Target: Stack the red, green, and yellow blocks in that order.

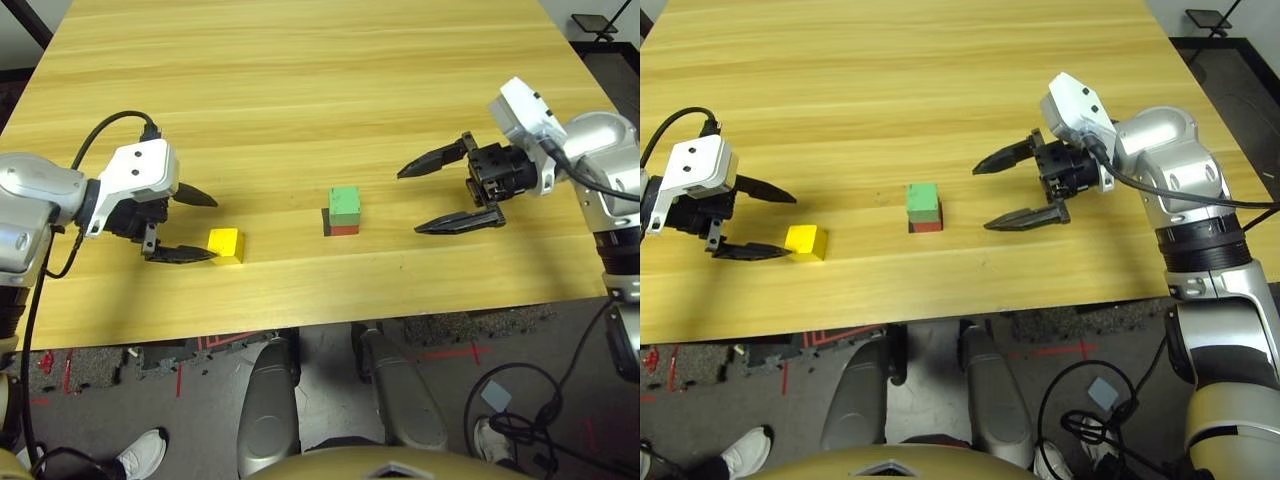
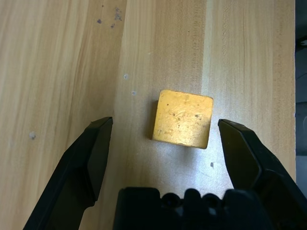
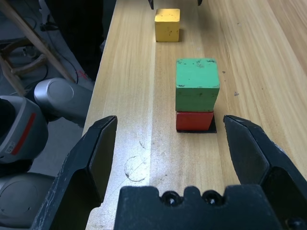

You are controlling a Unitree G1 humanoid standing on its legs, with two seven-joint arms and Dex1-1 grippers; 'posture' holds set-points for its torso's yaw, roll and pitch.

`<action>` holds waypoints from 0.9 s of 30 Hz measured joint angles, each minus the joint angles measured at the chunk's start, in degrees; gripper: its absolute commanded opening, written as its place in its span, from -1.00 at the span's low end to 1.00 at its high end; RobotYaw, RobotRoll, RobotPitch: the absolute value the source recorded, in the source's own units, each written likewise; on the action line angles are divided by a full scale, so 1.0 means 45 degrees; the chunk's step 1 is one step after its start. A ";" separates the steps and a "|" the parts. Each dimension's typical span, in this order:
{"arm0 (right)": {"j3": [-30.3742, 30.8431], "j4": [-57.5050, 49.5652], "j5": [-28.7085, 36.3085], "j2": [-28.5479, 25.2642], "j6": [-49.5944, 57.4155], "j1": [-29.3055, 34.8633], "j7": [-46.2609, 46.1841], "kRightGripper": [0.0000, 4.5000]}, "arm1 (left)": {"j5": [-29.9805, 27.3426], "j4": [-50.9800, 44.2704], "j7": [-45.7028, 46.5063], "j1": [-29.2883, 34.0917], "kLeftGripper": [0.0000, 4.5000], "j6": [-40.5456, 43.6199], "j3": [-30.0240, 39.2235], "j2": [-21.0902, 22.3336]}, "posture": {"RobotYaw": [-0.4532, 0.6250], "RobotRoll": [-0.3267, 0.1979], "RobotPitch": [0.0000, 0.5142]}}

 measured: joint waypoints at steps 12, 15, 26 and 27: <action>-0.0047 -0.0003 -0.0001 0.0024 0.0076 0.0102 -0.0012 1.00 | 0.0023 -0.0812 0.0993 0.0926 0.83 0.0566 -0.0375 -0.0648 | -0.31 -0.24 0.10; -0.0051 -0.0003 -0.0001 0.0026 0.0120 0.0119 -0.0047 1.00 | 0.0023 -0.0870 0.1402 0.0976 0.45 0.0730 -0.0391 -0.0808 | -0.31 -0.23 0.10; -0.0080 0.0019 -0.0017 0.0019 0.0101 0.0155 -0.0135 1.00 | -0.0162 -0.1338 0.1646 -0.0316 -0.09 0.2196 -0.0419 -0.0701 | -0.27 -0.16 0.06; -0.0110 0.0038 -0.0022 0.0001 0.0075 0.0182 -0.0126 1.00 | -0.0162 -0.1320 0.1576 -0.1140 -0.09 0.2519 -0.0575 -0.0700 | -0.26 -0.14 0.06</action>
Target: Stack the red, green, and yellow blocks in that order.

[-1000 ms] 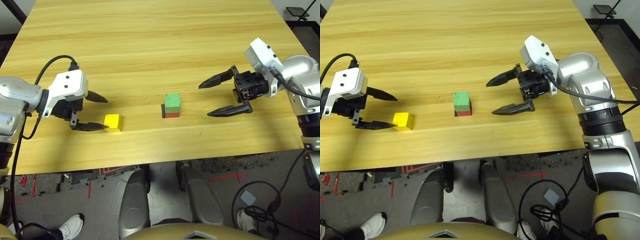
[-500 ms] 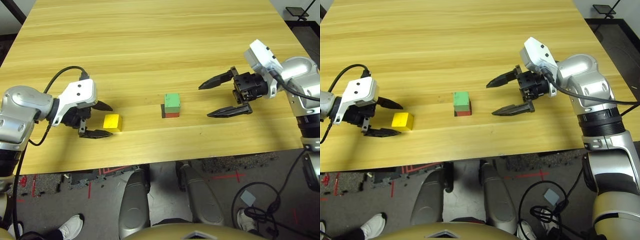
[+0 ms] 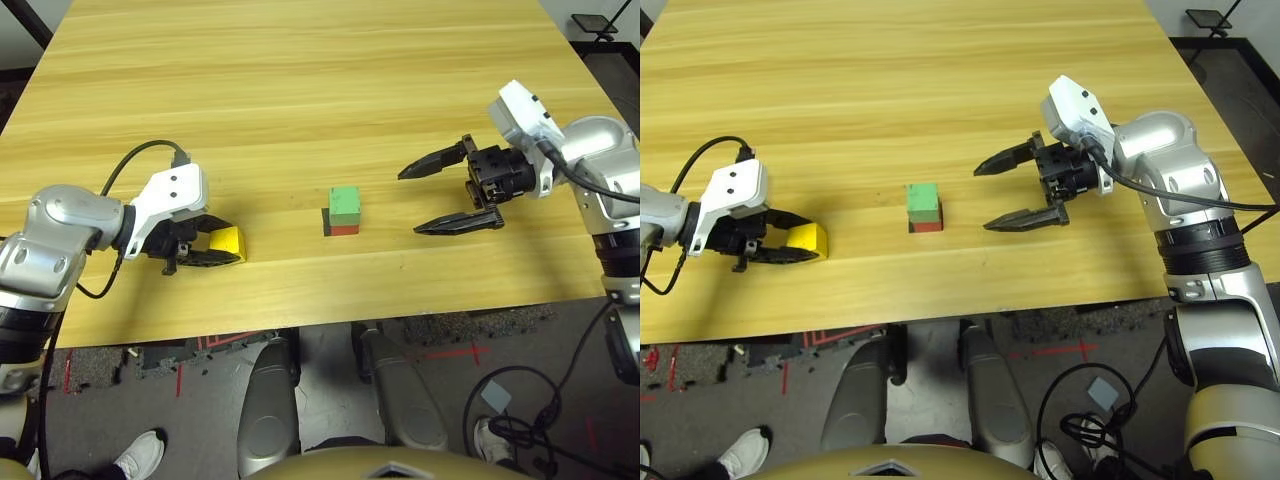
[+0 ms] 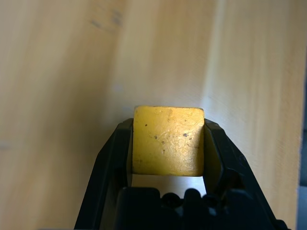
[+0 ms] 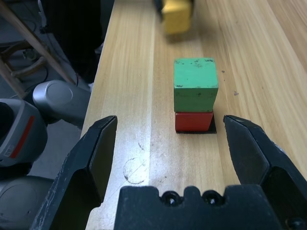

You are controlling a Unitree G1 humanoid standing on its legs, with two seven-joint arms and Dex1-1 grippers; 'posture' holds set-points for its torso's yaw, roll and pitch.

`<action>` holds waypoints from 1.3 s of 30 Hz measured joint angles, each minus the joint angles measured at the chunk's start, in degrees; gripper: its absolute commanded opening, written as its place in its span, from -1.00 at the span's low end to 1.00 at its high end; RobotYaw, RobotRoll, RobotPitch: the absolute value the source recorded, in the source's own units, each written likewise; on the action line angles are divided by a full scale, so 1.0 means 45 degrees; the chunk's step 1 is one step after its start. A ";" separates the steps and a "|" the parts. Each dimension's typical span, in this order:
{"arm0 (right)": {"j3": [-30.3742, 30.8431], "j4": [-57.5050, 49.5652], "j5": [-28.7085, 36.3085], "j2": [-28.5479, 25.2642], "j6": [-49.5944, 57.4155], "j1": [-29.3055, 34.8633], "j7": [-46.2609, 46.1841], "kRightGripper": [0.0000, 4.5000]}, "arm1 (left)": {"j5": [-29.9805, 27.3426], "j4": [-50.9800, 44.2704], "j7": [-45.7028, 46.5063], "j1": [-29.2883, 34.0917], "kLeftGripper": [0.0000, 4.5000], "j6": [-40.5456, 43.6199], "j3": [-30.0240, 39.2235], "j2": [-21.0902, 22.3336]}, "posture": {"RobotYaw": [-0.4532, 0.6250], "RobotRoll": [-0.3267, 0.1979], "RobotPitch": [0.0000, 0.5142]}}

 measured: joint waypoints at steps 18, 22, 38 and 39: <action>0.0026 0.0131 -0.0265 0.0223 -0.0398 0.0643 -0.0137 1.00 | -0.0056 -0.0352 -0.0066 -0.7101 -0.09 0.5091 -0.3880 -0.3362 | -0.31 0.05 0.00; 0.0013 0.0104 -0.0263 0.0219 -0.0397 0.0709 -0.0236 1.00 | -0.0017 -0.0317 0.0347 -0.7110 -0.09 0.5365 -0.4002 -0.3640 | -0.32 0.06 0.02; -0.0010 -0.0071 -0.0256 0.0189 -0.0351 0.1028 -0.0501 1.00 | -0.0206 -0.0298 0.1159 -0.7718 -0.09 0.6681 -0.4491 -0.4510 | -0.33 0.10 0.06; -0.0010 -0.0074 -0.0256 0.0189 -0.0351 0.1029 -0.0508 1.00 | -0.0214 -0.0298 0.1175 -0.7720 -0.09 0.6688 -0.4509 -0.4530 | -0.34 0.11 0.06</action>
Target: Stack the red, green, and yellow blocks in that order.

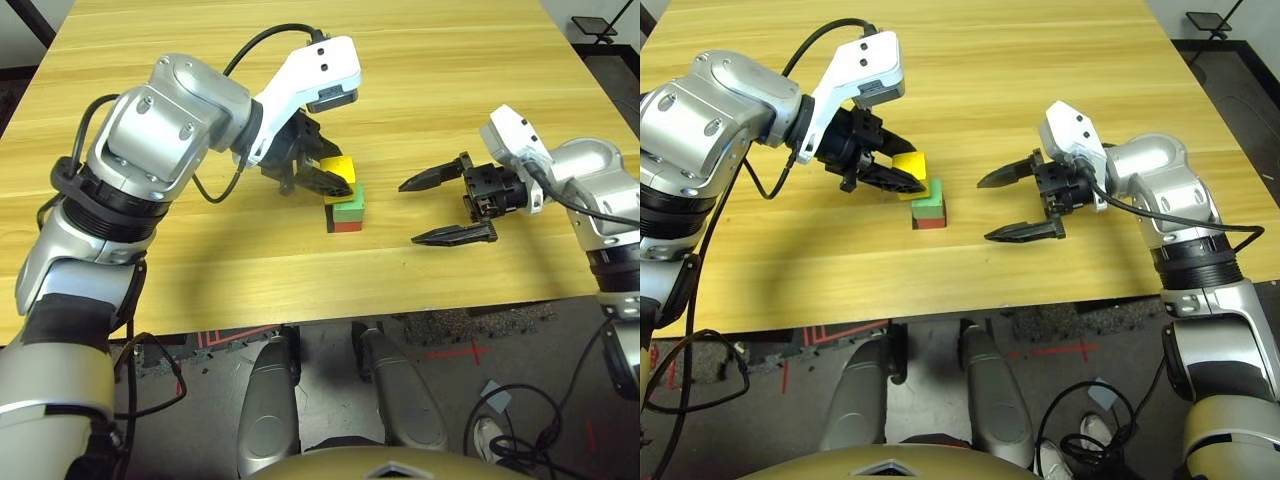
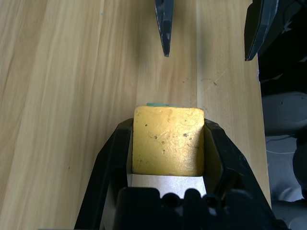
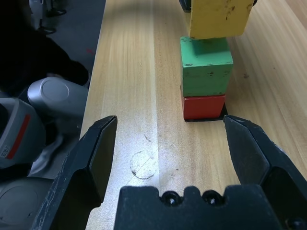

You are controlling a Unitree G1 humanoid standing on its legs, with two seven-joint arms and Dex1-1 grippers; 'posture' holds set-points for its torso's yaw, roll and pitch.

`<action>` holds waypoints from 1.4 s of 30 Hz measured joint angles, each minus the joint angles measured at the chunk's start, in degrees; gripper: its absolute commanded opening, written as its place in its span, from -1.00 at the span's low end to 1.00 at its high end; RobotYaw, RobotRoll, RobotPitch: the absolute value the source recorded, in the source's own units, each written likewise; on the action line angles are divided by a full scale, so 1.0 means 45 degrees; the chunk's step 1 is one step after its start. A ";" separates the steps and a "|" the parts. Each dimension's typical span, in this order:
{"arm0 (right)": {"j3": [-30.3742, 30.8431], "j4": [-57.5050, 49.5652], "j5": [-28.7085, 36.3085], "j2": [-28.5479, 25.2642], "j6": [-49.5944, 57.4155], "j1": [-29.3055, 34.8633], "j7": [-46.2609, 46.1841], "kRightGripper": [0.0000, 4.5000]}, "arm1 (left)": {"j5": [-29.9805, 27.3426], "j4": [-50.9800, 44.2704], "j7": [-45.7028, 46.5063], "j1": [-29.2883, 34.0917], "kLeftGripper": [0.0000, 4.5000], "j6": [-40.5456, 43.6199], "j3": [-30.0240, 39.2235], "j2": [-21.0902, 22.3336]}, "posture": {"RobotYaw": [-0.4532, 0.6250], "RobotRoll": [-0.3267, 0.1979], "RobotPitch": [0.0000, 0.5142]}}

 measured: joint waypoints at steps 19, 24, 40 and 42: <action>-0.0031 -0.0304 0.0032 -0.0002 0.0242 0.0148 -0.0214 1.00 | -0.0145 -0.0013 0.0398 0.0032 -0.09 0.0402 -0.0431 -0.0403 | -0.37 0.12 0.14; -0.0040 -0.0419 0.0034 -0.0002 0.0290 0.0150 -0.0271 1.00 | -0.0152 -0.0181 0.0333 0.0143 0.25 0.0329 -0.0446 -0.0201 | -0.36 0.13 0.14; -0.0106 -0.0303 0.0038 -0.0020 0.0201 0.0294 -0.0261 1.00 | -0.0692 0.0001 0.0647 0.0222 0.98 0.0411 -0.0018 -0.0264 | -0.30 0.09 0.10; -0.0168 -0.0235 0.0061 -0.0120 0.0185 0.0382 -0.0096 1.00 | -0.1124 -0.0162 0.0483 0.0234 0.98 0.0553 0.0560 0.0260 | -0.29 0.07 0.08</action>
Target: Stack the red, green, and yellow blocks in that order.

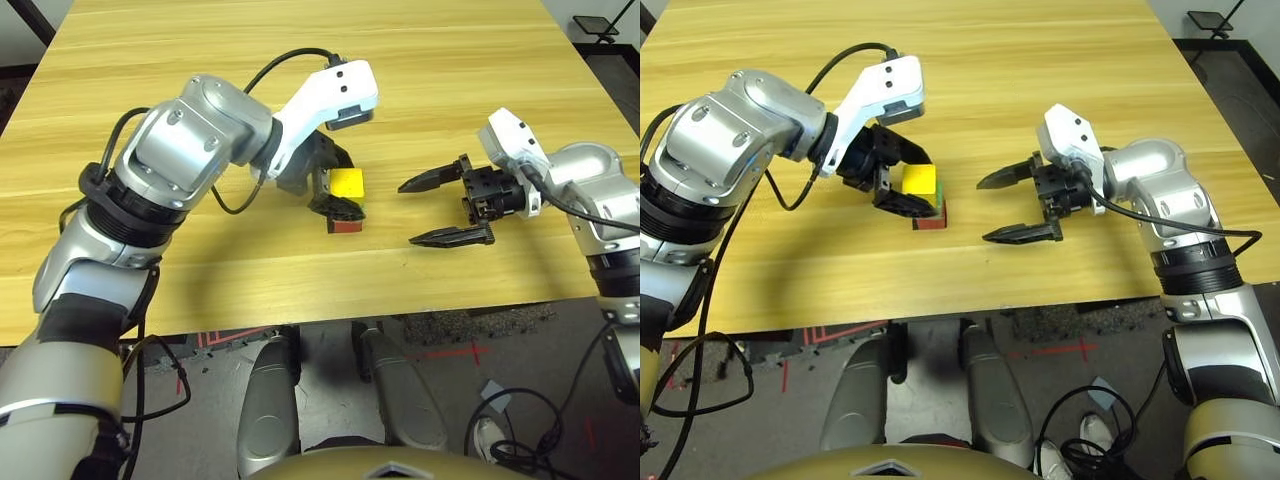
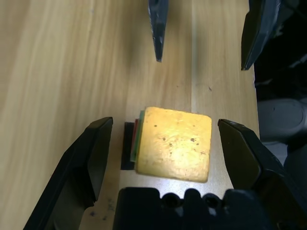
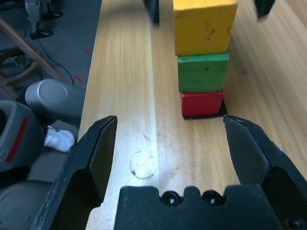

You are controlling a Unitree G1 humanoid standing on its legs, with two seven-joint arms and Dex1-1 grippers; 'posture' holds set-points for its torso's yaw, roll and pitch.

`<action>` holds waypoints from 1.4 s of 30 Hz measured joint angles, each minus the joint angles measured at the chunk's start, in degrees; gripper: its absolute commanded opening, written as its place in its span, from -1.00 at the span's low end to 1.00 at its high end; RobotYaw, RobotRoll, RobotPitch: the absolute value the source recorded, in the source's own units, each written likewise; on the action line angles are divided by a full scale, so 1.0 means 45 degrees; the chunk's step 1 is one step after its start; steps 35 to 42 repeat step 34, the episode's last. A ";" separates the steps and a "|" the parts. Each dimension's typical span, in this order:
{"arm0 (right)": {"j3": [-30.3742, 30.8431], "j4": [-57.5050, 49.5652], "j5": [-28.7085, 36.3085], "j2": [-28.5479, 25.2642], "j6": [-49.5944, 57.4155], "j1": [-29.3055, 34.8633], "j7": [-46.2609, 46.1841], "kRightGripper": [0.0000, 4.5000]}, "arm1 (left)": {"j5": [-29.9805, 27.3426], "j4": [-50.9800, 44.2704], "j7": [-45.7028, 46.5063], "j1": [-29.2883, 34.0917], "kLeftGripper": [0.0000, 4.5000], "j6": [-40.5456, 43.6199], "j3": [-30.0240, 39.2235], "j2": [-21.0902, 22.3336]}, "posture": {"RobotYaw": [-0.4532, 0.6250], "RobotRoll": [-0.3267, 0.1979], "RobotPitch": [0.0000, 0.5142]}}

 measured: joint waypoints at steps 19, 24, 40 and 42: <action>-0.4718 -0.0639 -0.0961 0.3223 0.0529 0.1768 -1.1779 1.00 | 0.2033 -0.2278 1.1197 0.7447 0.98 -0.1869 0.9387 -0.3572 | -0.37 -0.21 0.10; -0.5244 -0.1098 -0.1620 0.4141 -0.0479 0.2606 -1.4258 1.00 | 0.2935 -0.1931 1.3320 0.9920 0.98 -0.6578 1.0590 -0.4708 | -0.37 -0.21 0.14; -0.5431 -0.0400 -0.2035 0.4703 -0.2010 0.3940 -1.5820 1.00 | 0.3387 -0.1275 1.4482 1.3013 0.98 -1.1656 1.1086 -0.5278 | -0.32 -0.28 0.09; -0.5431 -0.0400 -0.2035 0.4703 -0.2010 0.3940 -1.5820 1.00 | 0.3387 -0.1275 1.4482 1.3013 0.98 -1.1656 1.1086 -0.5278 | -0.32 -0.28 0.09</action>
